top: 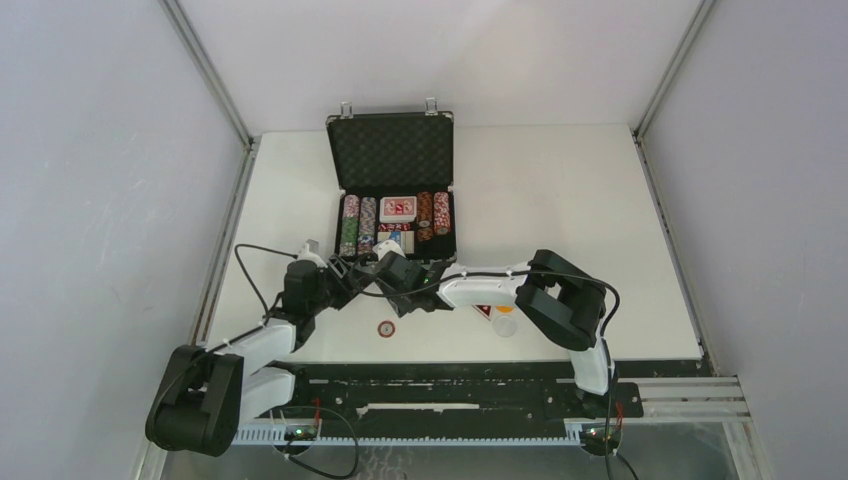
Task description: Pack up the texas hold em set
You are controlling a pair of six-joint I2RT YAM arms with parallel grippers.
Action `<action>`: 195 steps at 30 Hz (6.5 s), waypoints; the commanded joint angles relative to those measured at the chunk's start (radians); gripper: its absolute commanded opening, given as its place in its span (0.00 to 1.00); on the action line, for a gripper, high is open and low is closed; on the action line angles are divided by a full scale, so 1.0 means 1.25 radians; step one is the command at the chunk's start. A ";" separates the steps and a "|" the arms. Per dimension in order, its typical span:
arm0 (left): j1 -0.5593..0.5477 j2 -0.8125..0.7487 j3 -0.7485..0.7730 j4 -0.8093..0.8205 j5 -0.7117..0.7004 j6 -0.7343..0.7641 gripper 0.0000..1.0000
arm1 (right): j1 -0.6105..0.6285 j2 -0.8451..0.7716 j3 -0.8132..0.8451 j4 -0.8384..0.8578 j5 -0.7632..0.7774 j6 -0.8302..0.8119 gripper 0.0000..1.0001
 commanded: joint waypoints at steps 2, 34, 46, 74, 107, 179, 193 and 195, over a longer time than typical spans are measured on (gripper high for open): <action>0.007 -0.001 0.000 0.034 0.014 0.017 0.62 | 0.001 -0.016 -0.019 -0.036 0.001 0.010 0.48; 0.006 0.046 0.006 0.081 0.069 0.015 0.63 | -0.011 -0.103 -0.025 -0.034 0.023 -0.002 0.50; 0.007 0.011 -0.001 0.049 0.018 -0.002 0.66 | 0.040 -0.048 0.018 -0.034 -0.023 -0.011 0.72; 0.009 0.060 -0.007 0.075 0.048 -0.002 0.68 | 0.061 0.044 0.082 -0.100 0.022 -0.011 0.59; 0.008 0.067 -0.005 0.085 0.059 -0.001 0.67 | 0.029 0.017 0.054 -0.092 0.024 -0.001 0.62; 0.008 0.107 -0.007 0.123 0.093 0.000 0.68 | 0.002 0.077 0.133 -0.168 -0.068 -0.062 0.65; 0.008 0.114 -0.006 0.123 0.091 0.003 0.68 | -0.008 0.093 0.140 -0.167 -0.067 -0.066 0.67; 0.008 0.115 -0.006 0.123 0.091 0.003 0.68 | -0.011 0.095 0.144 -0.166 -0.068 -0.068 0.68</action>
